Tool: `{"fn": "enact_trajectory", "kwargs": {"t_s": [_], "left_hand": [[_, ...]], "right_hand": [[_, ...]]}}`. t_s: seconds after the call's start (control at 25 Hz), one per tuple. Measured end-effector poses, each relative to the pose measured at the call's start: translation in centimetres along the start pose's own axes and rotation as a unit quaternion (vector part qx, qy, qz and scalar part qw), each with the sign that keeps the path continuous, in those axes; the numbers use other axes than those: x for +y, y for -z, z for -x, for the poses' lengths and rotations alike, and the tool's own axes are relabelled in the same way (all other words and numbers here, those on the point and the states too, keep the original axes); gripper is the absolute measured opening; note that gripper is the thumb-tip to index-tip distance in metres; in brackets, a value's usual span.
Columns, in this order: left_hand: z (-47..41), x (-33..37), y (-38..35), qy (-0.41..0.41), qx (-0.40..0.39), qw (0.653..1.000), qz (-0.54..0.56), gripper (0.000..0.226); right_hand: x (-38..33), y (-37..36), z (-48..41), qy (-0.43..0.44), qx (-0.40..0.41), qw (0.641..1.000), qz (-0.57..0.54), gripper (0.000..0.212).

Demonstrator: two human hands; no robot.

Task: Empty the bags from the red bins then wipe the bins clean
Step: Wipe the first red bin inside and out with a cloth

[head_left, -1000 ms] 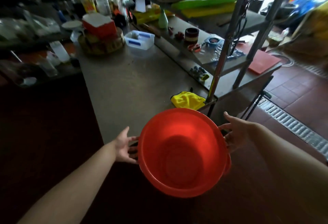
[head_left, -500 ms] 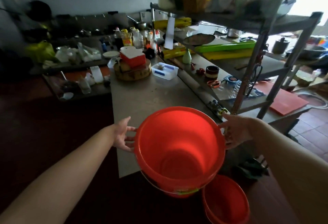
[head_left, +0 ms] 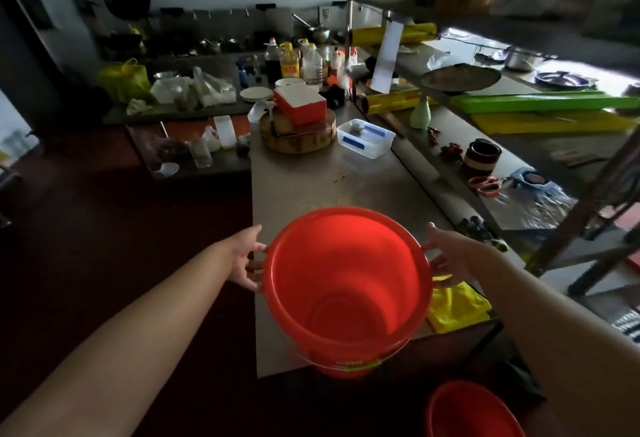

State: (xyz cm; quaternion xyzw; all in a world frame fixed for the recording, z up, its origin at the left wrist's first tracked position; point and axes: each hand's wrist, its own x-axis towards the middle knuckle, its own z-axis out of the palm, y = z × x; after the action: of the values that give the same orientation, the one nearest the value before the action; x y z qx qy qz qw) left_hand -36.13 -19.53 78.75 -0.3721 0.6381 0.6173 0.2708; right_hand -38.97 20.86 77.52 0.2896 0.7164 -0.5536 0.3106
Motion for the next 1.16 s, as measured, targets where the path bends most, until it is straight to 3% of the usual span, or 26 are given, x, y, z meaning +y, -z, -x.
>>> {"fn": "enact_trajectory", "kwargs": {"t_s": [0.44, 0.64, 0.72, 0.8, 1.0, 1.16], "left_hand": [[-8.5, 7.4, 3.0, -0.001, 0.018, 0.998, -0.060, 0.068], [-5.3, 9.3, 0.0, 0.016, 0.051, 0.980, -0.194, 0.073], [-2.7, 10.2, -2.3, -0.026, 0.084, 0.963, -0.254, 0.067], [0.1, 10.9, -5.2, -0.071, 0.098, 0.961, -0.248, 0.059], [-1.0, 11.3, -9.9, -0.126, 0.043, 0.969, -0.207, 0.071], [0.3, 9.6, -16.3, -0.167, -0.042, 0.975, -0.143, 0.060]], "right_hand": [[-6.5, -5.5, -7.8, -0.009, 0.044, 0.999, -0.013, 0.070], [-7.3, -4.1, -7.6, 0.001, 0.047, 0.998, 0.034, 0.066], [-7.8, -2.2, -7.2, 0.023, 0.060, 0.997, 0.046, 0.063], [-8.4, 0.3, -6.7, 0.042, 0.049, 0.997, 0.044, 0.064], [-8.8, 6.2, -4.6, 0.079, 0.017, 0.993, 0.082, 0.067], [-8.1, 11.0, -2.6, 0.089, -0.027, 0.989, 0.115, 0.066]]}}
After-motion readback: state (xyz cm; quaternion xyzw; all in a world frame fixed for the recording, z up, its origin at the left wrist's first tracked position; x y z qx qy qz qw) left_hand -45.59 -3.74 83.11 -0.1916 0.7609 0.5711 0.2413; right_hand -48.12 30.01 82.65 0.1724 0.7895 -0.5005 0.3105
